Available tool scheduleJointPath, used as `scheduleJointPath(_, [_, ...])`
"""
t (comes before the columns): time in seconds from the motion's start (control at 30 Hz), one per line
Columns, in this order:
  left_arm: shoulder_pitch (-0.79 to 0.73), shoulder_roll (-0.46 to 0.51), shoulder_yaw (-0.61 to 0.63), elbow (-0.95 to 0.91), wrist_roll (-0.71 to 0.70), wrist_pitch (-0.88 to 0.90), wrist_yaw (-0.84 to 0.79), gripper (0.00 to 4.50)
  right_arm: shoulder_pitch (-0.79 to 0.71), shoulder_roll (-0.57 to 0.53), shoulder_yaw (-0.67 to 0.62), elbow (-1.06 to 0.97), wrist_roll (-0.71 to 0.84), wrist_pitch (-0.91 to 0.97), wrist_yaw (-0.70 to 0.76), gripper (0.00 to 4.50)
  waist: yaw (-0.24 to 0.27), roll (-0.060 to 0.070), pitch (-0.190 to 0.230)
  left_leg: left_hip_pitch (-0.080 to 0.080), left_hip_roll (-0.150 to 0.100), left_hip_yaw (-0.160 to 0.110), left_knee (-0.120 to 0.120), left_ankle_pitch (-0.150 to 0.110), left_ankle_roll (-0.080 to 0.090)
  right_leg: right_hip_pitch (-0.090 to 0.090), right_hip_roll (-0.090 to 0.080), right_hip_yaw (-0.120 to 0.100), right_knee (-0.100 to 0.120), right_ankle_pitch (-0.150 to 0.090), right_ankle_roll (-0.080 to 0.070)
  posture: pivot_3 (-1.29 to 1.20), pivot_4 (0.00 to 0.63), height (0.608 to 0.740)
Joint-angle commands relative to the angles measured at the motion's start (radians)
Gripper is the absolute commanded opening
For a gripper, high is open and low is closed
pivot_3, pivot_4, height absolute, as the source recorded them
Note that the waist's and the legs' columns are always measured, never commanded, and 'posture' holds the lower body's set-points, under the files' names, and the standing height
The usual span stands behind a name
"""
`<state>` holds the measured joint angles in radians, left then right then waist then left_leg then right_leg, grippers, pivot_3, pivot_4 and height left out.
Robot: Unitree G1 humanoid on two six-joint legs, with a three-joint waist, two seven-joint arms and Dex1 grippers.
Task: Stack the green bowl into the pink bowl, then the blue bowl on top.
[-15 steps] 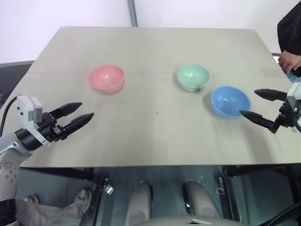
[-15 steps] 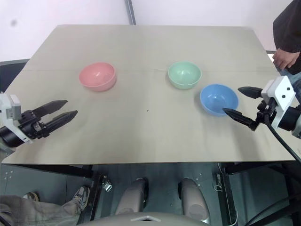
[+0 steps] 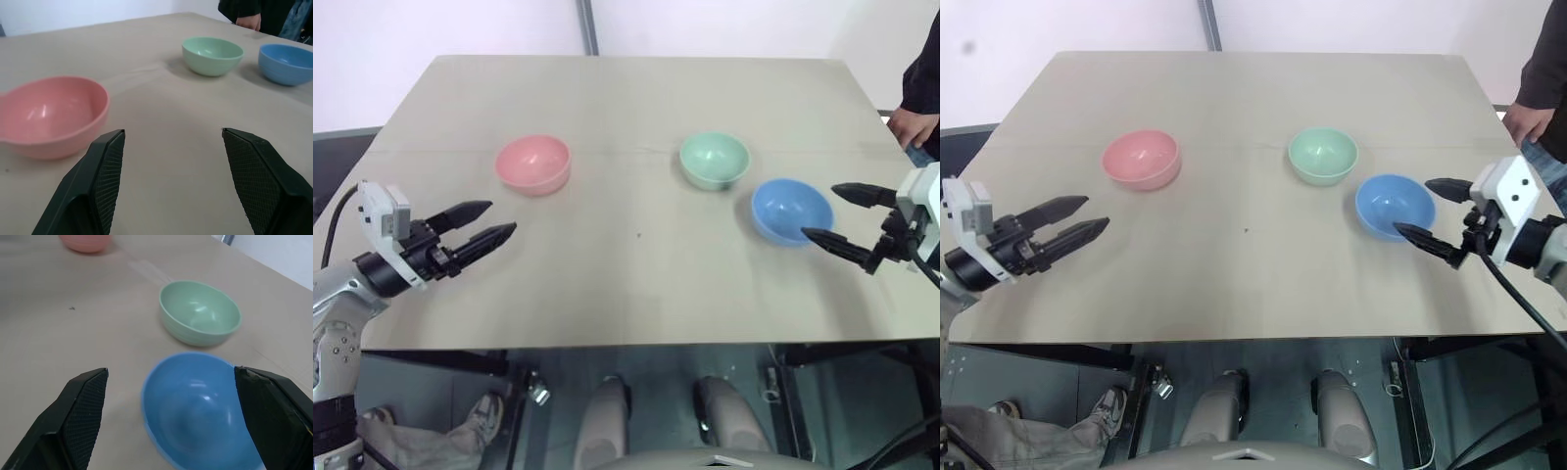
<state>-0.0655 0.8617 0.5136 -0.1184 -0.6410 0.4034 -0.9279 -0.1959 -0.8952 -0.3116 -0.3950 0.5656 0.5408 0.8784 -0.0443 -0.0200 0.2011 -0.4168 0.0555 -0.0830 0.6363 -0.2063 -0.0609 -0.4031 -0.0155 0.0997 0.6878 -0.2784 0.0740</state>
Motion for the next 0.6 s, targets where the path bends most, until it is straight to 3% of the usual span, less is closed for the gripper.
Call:
scheduleJointPath(0.03, [-0.052,0.037,-0.058,-0.024,0.162,-0.022,0.145,3.37,-0.074,0.029,0.057,-0.053,0.026,-0.004,-0.01,4.47,0.001,0.0,0.0,0.0,0.0,0.0,0.0,0.0,0.0,0.0,0.0,0.0,0.0,0.0,0.0,0.0,0.15,0.727])
scheduleJointPath(0.17, [-0.214,0.195,-0.262,0.016,0.392,0.02,0.186,3.37,-0.153,0.096,0.152,-0.096,0.063,0.013,-0.005,4.47,0.004,-0.003,0.002,-0.001,0.0,-0.002,0.0,0.0,0.0,-0.001,0.002,-0.001,0.0,0.0,0.0,0.0,0.15,0.727])
scheduleJointPath(0.27, [-0.379,0.277,-0.466,0.12,0.58,-0.083,0.113,3.37,-0.174,0.12,0.184,-0.116,0.072,0.02,-0.012,4.47,0.006,-0.002,0.002,-0.002,-0.001,-0.002,0.0,0.0,0.0,0.0,0.0,-0.001,-0.002,0.002,-0.002,0.0,0.15,0.727])
scheduleJointPath(0.43, [-0.651,0.233,-0.734,0.291,0.821,-0.128,0.015,3.37,-0.159,0.129,0.181,-0.123,0.065,0.006,-0.018,4.47,0.004,-0.002,0.002,-0.006,-0.001,-0.002,-0.003,0.0,0.0,-0.001,0.0,-0.002,-0.007,0.002,-0.003,0.0,0.15,0.727])
scheduleJointPath(0.6, [-0.772,0.134,-0.852,0.44,0.945,-0.194,0.0,3.37,-0.133,0.122,0.157,-0.138,0.061,0.004,-0.035,4.47,0.0,-0.002,0.002,-0.014,-0.001,-0.004,-0.002,0.0,0.0,-0.008,0.0,-0.004,-0.006,0.003,-0.003,0.0,0.15,0.727])
